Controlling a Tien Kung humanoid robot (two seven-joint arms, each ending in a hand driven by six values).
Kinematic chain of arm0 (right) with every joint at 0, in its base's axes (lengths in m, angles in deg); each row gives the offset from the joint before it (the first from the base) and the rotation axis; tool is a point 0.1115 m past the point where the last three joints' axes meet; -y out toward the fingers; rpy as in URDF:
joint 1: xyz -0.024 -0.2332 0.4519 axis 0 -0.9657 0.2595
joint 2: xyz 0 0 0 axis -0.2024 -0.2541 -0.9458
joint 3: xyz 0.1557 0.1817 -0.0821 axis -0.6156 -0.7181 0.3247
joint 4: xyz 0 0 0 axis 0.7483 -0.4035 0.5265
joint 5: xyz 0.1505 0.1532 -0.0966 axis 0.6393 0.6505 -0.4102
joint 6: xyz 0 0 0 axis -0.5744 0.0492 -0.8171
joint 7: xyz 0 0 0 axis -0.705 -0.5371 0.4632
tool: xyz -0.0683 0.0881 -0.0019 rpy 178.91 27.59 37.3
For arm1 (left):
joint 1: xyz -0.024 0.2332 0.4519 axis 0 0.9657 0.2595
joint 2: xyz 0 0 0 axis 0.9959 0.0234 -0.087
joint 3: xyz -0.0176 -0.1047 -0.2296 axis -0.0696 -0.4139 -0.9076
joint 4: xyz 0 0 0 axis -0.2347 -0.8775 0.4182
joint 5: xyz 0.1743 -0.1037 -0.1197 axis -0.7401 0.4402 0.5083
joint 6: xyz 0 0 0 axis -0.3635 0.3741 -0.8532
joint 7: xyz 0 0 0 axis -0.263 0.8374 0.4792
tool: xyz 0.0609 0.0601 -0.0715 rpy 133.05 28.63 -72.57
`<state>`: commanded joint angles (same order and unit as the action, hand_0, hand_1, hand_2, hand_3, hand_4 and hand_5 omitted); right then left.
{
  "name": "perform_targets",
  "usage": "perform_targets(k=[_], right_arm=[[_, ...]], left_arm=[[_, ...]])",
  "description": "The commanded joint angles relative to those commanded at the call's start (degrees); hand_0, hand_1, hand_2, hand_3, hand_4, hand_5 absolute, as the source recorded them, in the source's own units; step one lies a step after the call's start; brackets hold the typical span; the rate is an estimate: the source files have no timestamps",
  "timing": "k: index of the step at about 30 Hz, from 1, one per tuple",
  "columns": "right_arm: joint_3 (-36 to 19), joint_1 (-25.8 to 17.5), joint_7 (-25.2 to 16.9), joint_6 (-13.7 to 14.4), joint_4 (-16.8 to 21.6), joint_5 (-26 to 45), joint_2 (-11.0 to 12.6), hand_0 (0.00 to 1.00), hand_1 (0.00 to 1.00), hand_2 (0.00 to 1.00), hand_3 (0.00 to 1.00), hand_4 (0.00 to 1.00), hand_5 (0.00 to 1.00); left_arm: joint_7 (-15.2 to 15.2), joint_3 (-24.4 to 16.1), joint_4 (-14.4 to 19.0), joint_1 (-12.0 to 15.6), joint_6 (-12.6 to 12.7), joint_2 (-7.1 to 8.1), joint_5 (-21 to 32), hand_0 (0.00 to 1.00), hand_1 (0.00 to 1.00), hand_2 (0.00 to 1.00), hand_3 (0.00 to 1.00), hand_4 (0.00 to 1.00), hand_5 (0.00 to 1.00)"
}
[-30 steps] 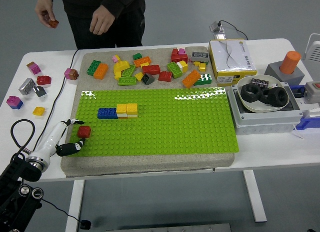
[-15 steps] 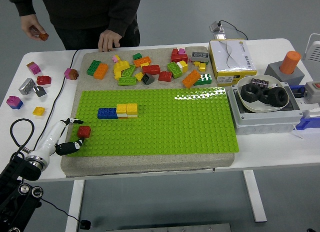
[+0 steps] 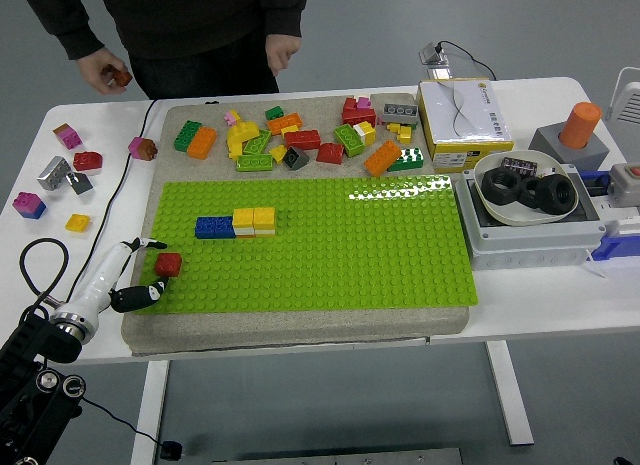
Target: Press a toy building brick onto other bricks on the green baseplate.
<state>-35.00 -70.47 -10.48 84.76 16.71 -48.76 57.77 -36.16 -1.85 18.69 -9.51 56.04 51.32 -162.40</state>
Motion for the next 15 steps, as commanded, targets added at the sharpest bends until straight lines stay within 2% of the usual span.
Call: perform_targets(k=[6, 15], right_arm=[[-0.03, -0.16, 0.03, 0.0, 0.0, 0.06, -0.04, 0.58, 0.576, 0.638, 0.645, 0.646, 0.774], [-0.11, -0.34, 0.0, 0.06, 0.0, 0.2, -0.08, 0.581, 0.577, 0.638, 0.645, 0.645, 0.774]], left_arm=[[0.5, 0.62, 0.01, 0.27, 0.53, 0.7, 0.41, 0.998, 0.938, 0.894, 0.704, 0.594, 0.002], [0.47, 1.11, -0.41, -0.01, 0.42, 0.91, 0.49, 0.998, 0.939, 0.895, 0.697, 0.583, 0.002]])
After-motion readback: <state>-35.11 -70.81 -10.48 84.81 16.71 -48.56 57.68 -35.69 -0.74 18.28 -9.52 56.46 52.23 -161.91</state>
